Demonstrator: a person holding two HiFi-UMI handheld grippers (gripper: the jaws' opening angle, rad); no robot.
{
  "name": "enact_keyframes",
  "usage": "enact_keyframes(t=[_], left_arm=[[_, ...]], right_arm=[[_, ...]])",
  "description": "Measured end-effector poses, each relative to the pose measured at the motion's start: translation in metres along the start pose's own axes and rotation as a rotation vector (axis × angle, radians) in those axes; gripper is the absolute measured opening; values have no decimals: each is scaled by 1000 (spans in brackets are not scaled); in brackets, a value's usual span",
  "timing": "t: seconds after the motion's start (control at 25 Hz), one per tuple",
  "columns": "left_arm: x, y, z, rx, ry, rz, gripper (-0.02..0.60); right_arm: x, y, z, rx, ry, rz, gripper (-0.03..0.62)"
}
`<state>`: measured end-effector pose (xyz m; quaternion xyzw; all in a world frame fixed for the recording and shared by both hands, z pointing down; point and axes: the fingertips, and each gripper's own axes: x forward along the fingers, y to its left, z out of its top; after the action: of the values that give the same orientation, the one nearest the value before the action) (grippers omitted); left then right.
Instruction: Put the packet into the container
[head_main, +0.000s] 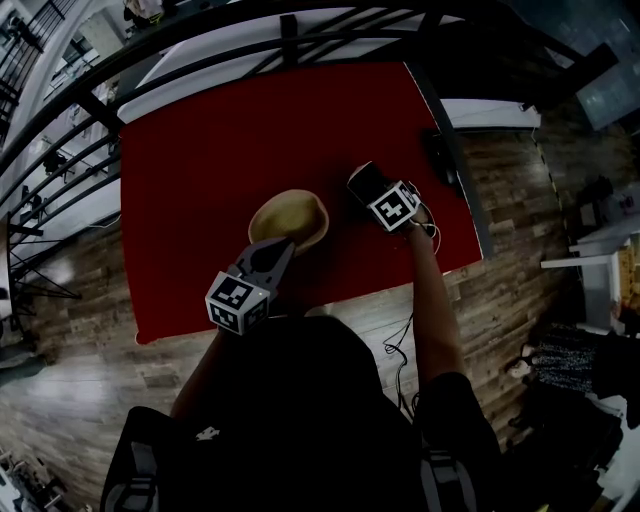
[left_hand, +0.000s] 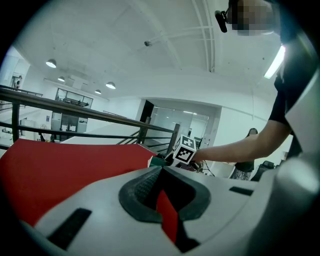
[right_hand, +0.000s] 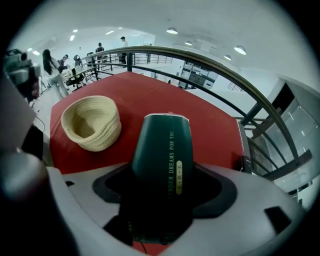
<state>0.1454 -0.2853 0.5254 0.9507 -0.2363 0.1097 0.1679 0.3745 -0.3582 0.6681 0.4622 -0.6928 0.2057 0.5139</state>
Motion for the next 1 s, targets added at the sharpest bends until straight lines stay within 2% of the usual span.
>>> enact_keyframes(t=[0.56, 0.76, 1.0], left_arm=[[-13, 2, -4, -10, -5, 36, 9], [-20, 6, -4, -11, -11, 60, 9], [-38, 18, -8, -29, -18, 107, 9]], right_arm=[[-38, 63, 69, -369, -137, 135, 379], [-45, 101, 95, -553, -189, 209, 379], [-47, 139, 120, -745, -212, 257, 379]])
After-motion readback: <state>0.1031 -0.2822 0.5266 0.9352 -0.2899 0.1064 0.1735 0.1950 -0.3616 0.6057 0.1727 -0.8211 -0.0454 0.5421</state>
